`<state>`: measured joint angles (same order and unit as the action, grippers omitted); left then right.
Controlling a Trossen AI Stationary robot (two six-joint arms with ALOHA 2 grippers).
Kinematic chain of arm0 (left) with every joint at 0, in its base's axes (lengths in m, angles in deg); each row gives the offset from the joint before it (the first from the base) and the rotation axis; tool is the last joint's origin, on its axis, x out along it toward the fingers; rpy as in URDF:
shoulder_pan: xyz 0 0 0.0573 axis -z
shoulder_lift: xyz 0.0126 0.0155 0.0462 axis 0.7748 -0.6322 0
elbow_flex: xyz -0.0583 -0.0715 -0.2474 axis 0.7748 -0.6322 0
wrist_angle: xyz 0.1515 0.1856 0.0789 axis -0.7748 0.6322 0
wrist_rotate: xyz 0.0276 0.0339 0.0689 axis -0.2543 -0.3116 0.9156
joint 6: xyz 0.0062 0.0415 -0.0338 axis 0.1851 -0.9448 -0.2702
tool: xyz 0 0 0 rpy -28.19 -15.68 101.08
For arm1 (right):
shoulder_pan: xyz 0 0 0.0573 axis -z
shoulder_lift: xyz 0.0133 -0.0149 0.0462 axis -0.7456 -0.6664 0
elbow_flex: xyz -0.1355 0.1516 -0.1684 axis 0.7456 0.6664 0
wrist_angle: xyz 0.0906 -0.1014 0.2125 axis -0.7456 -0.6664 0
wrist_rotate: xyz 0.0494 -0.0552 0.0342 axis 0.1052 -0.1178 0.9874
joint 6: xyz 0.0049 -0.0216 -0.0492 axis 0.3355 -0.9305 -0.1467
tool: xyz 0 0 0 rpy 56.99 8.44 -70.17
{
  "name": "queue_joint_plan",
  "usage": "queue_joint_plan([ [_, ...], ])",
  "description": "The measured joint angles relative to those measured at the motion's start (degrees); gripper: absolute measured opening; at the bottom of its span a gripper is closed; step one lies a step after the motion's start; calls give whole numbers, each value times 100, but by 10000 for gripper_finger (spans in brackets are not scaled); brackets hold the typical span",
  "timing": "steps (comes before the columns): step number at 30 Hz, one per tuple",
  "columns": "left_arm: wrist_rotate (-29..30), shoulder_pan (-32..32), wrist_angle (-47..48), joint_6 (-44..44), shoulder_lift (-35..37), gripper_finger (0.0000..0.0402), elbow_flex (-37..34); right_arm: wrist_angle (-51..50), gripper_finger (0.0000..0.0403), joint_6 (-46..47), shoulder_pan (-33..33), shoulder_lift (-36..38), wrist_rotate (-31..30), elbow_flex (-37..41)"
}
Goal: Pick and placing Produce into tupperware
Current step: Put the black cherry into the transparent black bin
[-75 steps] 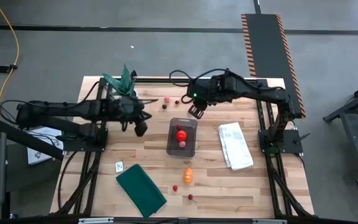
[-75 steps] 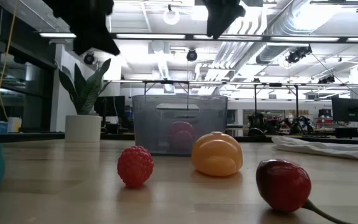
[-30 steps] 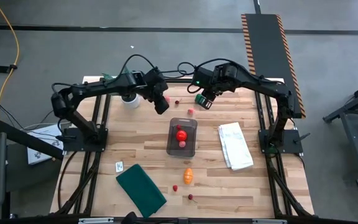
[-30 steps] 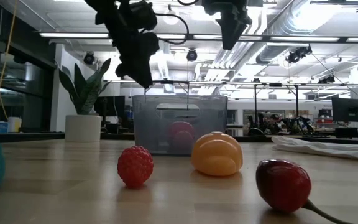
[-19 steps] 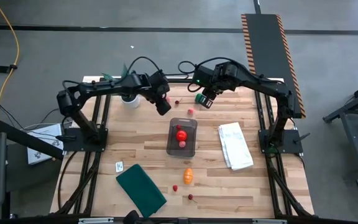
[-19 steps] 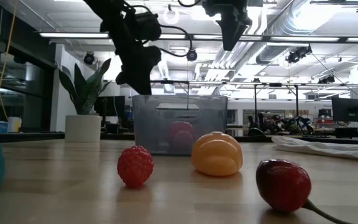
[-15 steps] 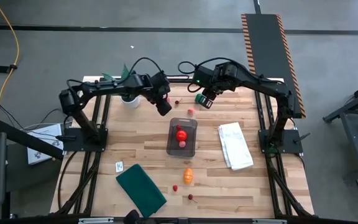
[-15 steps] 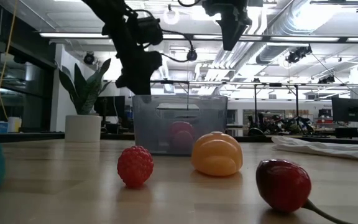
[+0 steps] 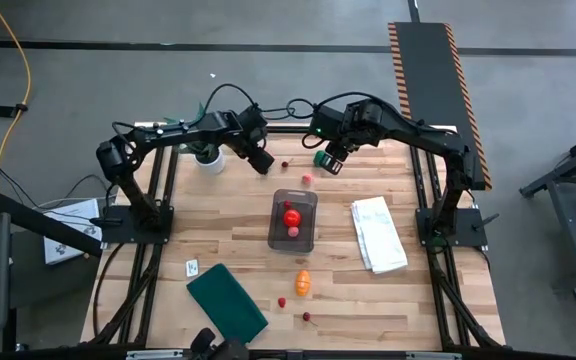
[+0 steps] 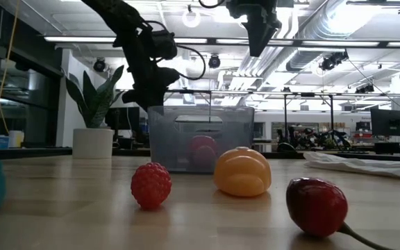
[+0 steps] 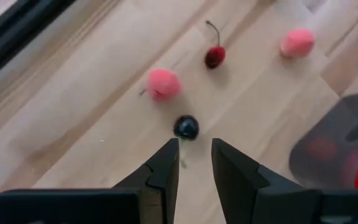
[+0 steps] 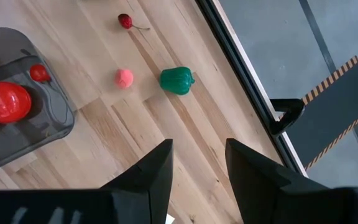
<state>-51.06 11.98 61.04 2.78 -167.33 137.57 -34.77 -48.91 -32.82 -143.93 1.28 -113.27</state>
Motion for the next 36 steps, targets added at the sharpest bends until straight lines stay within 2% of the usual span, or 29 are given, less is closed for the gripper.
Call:
queue_joint_plan([
  [15, -117, -20, -215, -124, -356, 87, -2, 4, 140, 17, 223, 0, 313, 0],
  [25, -83, -21, -297, -222, -356, 152, -2, 30, 140, 46, 232, 0, 413, 0],
  [36, -118, -20, -216, -360, -622, 143, 0, 61, 140, 48, 232, 0, 413, 1],
])
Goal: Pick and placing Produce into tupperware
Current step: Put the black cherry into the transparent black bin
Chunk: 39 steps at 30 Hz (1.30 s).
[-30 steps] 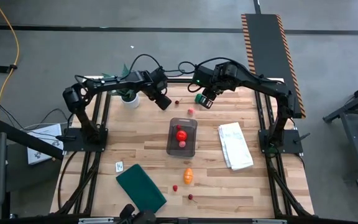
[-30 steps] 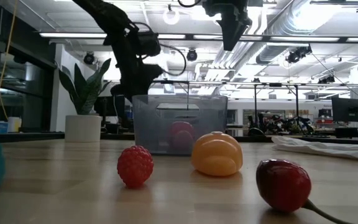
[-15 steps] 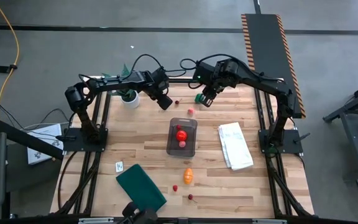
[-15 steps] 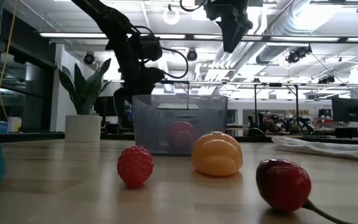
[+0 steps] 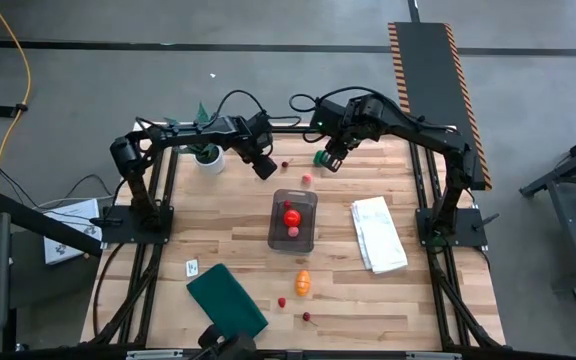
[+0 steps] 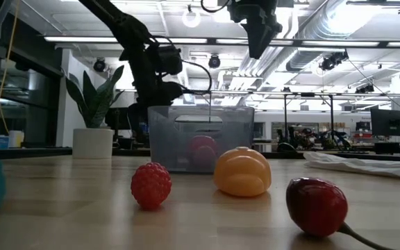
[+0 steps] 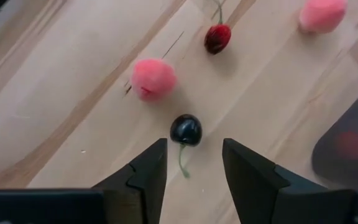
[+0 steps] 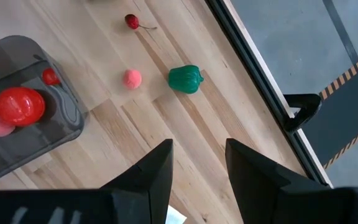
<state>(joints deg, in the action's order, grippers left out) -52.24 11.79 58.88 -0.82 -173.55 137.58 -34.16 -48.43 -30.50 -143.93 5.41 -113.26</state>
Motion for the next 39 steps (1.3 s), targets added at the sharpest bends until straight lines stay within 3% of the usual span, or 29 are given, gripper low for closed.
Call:
queue_joint_plan([
  [13, -66, 2, 36, -57, -410, 139, -2, 9, 140, -1, 0, 0, 0, 0],
  [39, -111, 0, -270, -295, -506, 141, 0, 55, 140, -2, 0, 0, 2, -1],
])
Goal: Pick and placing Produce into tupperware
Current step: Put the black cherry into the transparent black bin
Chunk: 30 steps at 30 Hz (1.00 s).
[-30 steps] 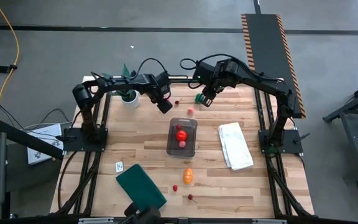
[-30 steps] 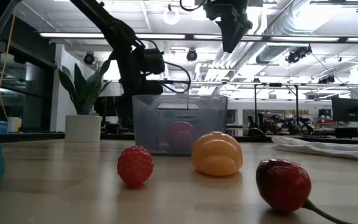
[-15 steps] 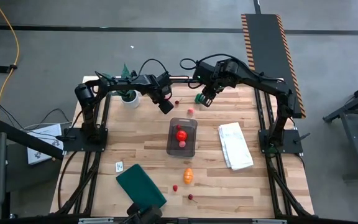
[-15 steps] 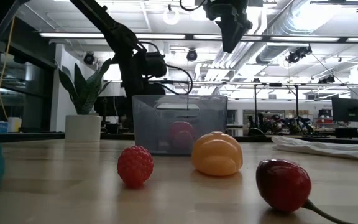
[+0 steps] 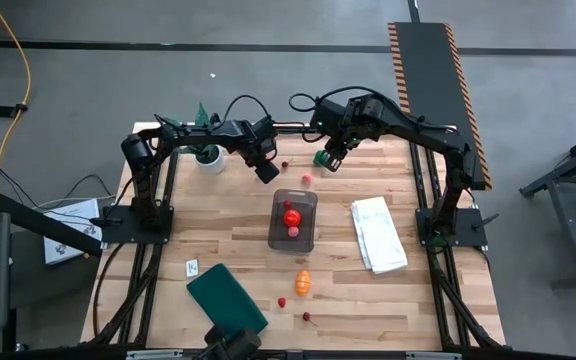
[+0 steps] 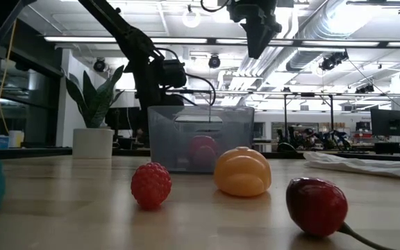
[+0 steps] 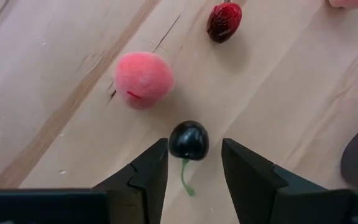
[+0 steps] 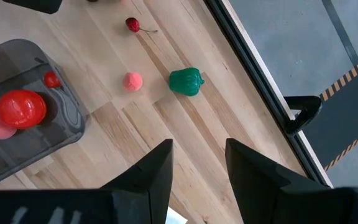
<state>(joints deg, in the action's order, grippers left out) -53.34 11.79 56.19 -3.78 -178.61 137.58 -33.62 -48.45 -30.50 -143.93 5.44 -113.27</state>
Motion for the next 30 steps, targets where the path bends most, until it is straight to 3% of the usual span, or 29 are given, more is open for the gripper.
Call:
queue_joint_plan([
  [30, -105, 0, -59, -59, 4, 141, 0, 44, 140, 0, 0, 0, 0, 1],
])
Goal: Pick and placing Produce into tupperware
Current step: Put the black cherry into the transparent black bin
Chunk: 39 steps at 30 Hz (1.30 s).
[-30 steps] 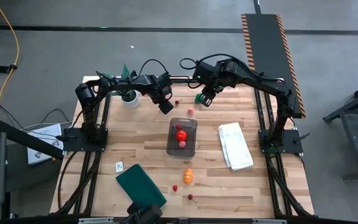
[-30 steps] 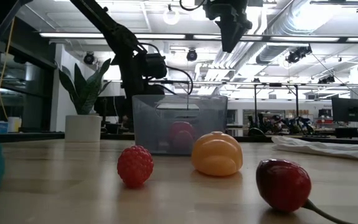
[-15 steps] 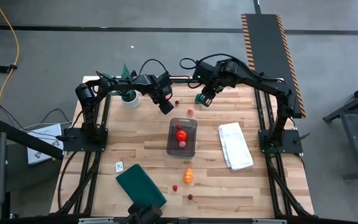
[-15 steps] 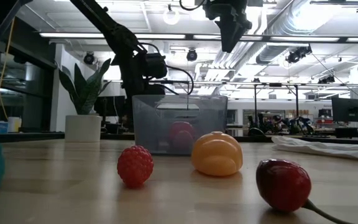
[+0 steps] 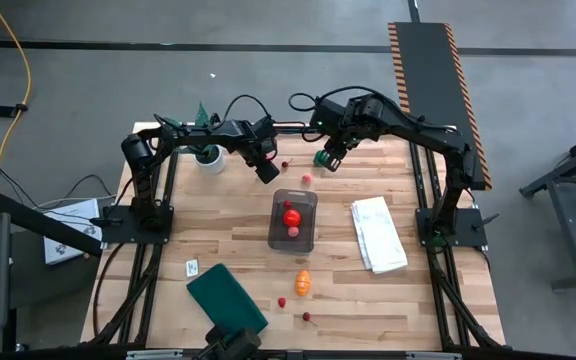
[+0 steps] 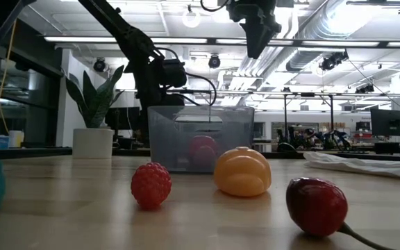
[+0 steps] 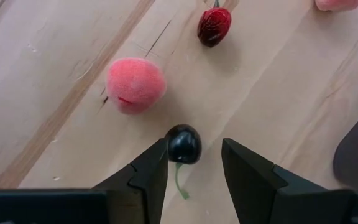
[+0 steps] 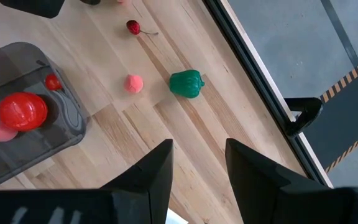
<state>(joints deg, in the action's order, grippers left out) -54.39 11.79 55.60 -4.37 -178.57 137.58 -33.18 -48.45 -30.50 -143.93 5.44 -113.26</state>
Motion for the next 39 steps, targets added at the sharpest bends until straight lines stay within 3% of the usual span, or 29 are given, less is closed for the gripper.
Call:
queue_joint_plan([
  [24, 209, -2, 117, 108, 2, 142, 0, 0, 140, 107, 0, 0, 41, 0],
  [33, 170, -2, 110, 47, 2, 204, -1, 0, 140, 125, 0, 0, 42, 1],
  [39, 167, -2, 76, -24, 2, 211, 0, 0, 140, 127, 0, 0, 42, 1],
])
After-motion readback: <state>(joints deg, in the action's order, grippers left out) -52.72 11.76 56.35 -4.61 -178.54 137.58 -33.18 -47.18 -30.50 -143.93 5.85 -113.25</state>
